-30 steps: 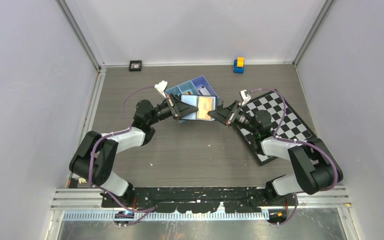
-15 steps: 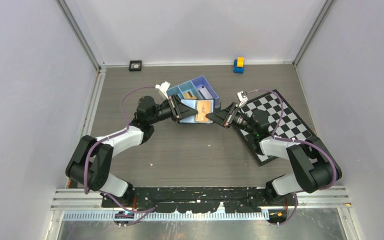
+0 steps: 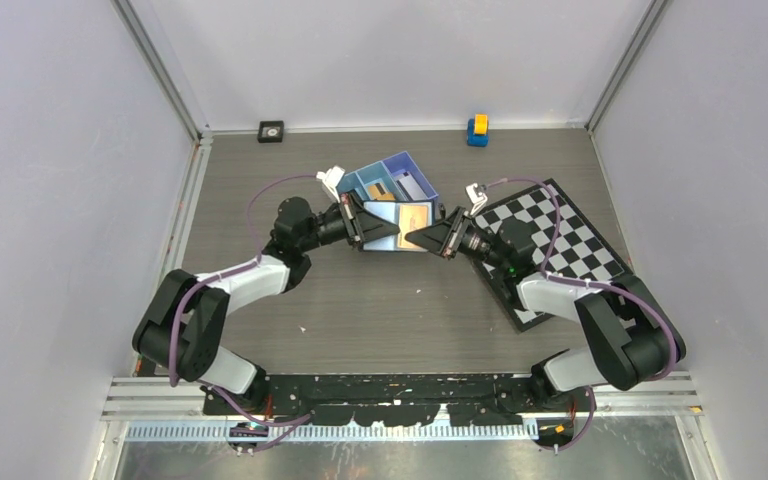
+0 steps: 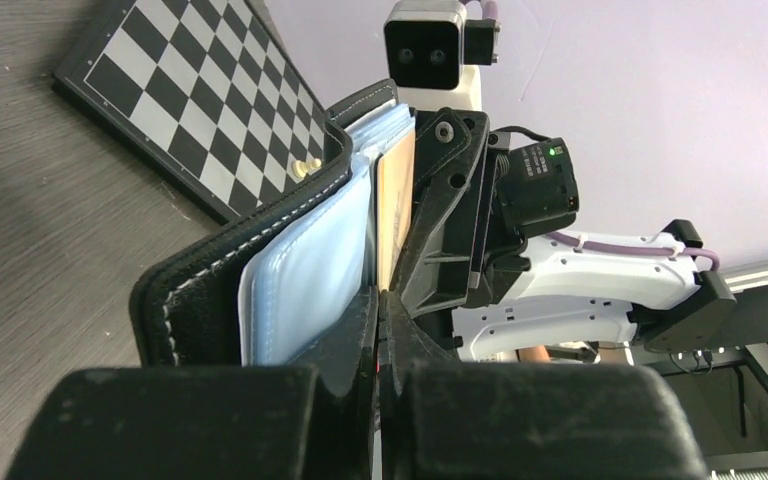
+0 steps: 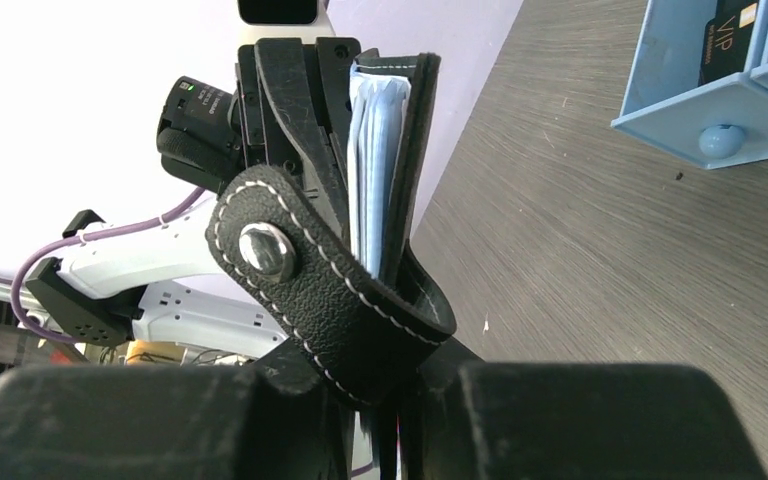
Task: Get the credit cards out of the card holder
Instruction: Remove the credit card from the card holder.
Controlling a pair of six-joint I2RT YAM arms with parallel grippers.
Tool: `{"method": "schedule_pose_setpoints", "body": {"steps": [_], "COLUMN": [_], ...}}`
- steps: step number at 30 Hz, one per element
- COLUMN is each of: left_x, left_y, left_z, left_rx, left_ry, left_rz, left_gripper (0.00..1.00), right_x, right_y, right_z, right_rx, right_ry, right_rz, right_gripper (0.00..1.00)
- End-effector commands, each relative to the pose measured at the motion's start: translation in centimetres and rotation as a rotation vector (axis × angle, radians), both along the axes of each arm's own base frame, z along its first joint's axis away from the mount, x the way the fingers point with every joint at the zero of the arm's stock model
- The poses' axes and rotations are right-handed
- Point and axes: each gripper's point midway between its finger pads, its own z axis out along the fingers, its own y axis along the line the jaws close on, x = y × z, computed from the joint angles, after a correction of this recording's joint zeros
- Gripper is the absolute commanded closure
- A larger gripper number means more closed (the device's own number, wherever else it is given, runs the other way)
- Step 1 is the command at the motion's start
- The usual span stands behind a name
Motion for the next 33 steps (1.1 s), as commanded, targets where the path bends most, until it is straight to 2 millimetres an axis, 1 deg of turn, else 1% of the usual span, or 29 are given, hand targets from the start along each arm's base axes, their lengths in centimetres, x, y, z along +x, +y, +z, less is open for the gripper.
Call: {"method": "schedule_pose_setpoints", "body": {"steps": [1, 4, 10, 11, 14, 15, 18, 19, 21, 24, 26, 27, 31, 33], "left_x": [-1.3, -0.3, 0.7, 0.8, 0.7, 0.5, 0.1, 0.0, -0.2, -0.4, -0.5, -0.6, -1.2, -1.3], "left_y": [0.6, 1.5, 2.5, 2.8, 2.9, 2.8, 2.2, 2.0, 1.8, 1.4, 1.2, 1.1, 0.3, 0.2], "left_z": [2.6, 1.1, -0.6, -0.7, -0.8, -0.6, -0.3, -0.3, -0.3, -0.5, -0.5, -0.5, 0.4, 0.8], "left_rx": [-0.06, 0.003, 0.085, 0.094, 0.124, 0.12, 0.111, 0.113, 0.114, 0.127, 0.134, 0.133, 0.091, 0.077], "left_ry": [-0.078, -0.049, -0.002, 0.0, -0.004, -0.012, -0.022, -0.022, -0.028, -0.032, -0.037, -0.037, -0.06, -0.072], "left_rz": [-0.047, 0.019, 0.092, 0.103, 0.105, 0.095, 0.062, 0.057, 0.048, 0.04, 0.031, 0.025, -0.024, -0.034], "left_gripper": [1.0, 1.0, 1.0, 1.0, 1.0, 0.98, 0.72, 0.65, 0.57, 0.52, 0.52, 0.53, 0.7, 0.75], "right_x": [-0.5, -0.4, -0.4, -0.3, -0.2, -0.1, -0.2, -0.3, -0.5, -1.1, -1.4, -1.5, -1.3, -1.0], "right_y": [0.2, -0.2, -0.6, -0.6, -0.7, -0.6, -0.5, -0.4, -0.1, 0.7, 1.1, 1.2, 1.3, 1.2], "right_z": [2.4, 2.6, 2.7, 2.6, 2.3, 2.2, 2.3, 2.5, 2.6, 2.9, 3.1, 3.2, 2.7, 2.1], "right_rx": [0.032, 0.033, 0.025, 0.023, 0.005, -0.001, -0.002, 0.005, 0.009, 0.017, 0.024, 0.025, 0.003, -0.021], "right_ry": [-0.092, -0.102, -0.11, -0.109, -0.098, -0.096, -0.103, -0.108, -0.108, -0.121, -0.127, -0.13, -0.113, -0.098], "right_rz": [0.012, -0.011, -0.03, -0.032, -0.039, -0.039, -0.024, -0.017, -0.002, 0.04, 0.06, 0.066, 0.061, 0.045], "right_gripper": [0.79, 0.76, 0.79, 0.8, 0.91, 0.93, 0.94, 0.94, 0.94, 0.93, 0.92, 0.92, 0.93, 0.94]}}
